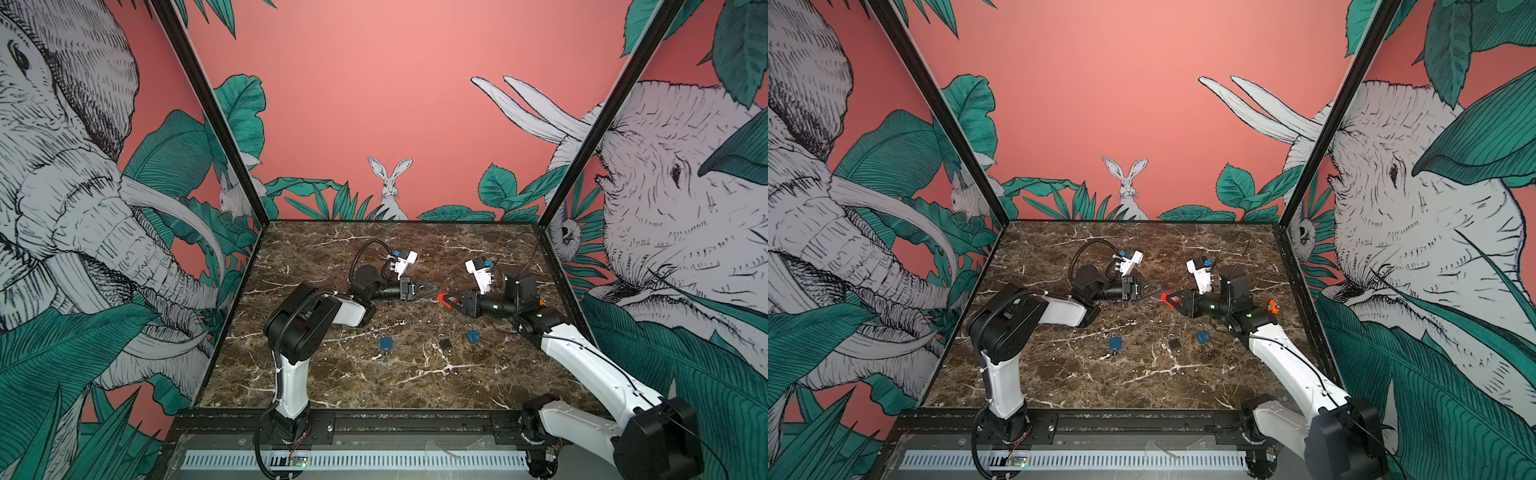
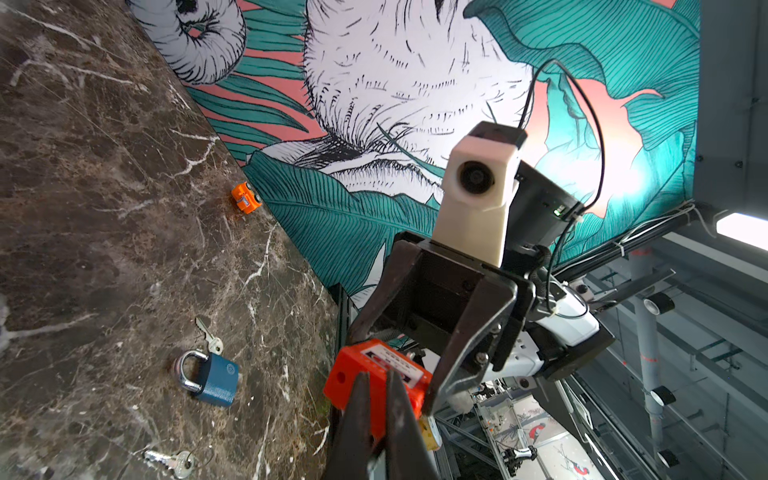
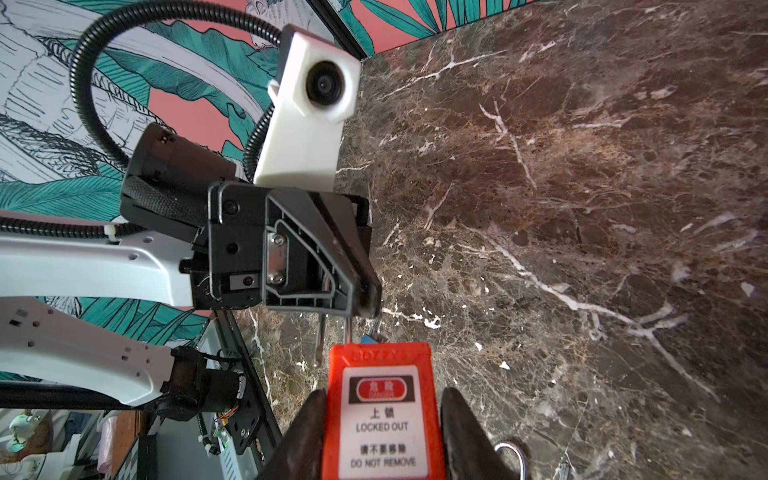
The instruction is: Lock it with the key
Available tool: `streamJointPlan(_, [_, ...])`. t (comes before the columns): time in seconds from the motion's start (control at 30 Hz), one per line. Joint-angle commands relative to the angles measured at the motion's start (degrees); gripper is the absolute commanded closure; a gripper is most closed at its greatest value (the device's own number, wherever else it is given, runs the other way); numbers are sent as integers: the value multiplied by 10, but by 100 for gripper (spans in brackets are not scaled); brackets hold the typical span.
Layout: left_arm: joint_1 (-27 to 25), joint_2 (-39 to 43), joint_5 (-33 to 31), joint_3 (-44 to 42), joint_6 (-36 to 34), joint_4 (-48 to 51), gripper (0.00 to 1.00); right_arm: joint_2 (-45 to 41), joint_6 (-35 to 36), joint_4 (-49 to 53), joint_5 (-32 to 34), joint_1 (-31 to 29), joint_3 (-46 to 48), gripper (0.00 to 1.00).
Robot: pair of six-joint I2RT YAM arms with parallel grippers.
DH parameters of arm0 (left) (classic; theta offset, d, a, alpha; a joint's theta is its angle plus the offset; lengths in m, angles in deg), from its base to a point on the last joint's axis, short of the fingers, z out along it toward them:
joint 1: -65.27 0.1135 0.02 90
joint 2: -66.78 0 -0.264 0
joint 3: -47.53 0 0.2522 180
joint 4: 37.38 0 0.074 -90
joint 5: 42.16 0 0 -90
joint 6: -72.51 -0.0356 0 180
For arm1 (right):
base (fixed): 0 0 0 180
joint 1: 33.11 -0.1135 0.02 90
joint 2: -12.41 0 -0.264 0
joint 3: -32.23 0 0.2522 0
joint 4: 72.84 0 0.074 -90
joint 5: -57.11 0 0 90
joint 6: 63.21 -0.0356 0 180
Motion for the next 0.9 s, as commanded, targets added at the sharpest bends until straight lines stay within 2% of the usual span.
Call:
streamJointPlan(0.0, [3, 15, -24, 8, 7, -33, 100, -3, -35, -65, 19, 12, 1, 55])
streamJointPlan(0.2, [7, 13, -32, 7, 12, -33, 100, -35, -37, -67, 38, 27, 6, 46])
streamJointPlan(0.37, [8, 29, -45, 5, 25, -30, 100, -83, 11, -21, 94, 28, 5, 45])
streamJointPlan(0.47, [10, 51, -56, 1, 21, -11, 100, -112, 27, -19, 100, 28, 10, 46])
streamJointPlan(0.63, [10, 114, -66, -1, -37, 86, 100, -179, 61, -78, 58, 28, 53, 49])
streamJointPlan(0.87, [9, 187, -83, 2, -46, 165, 100, -244, 103, -167, 32, 25, 98, 51])
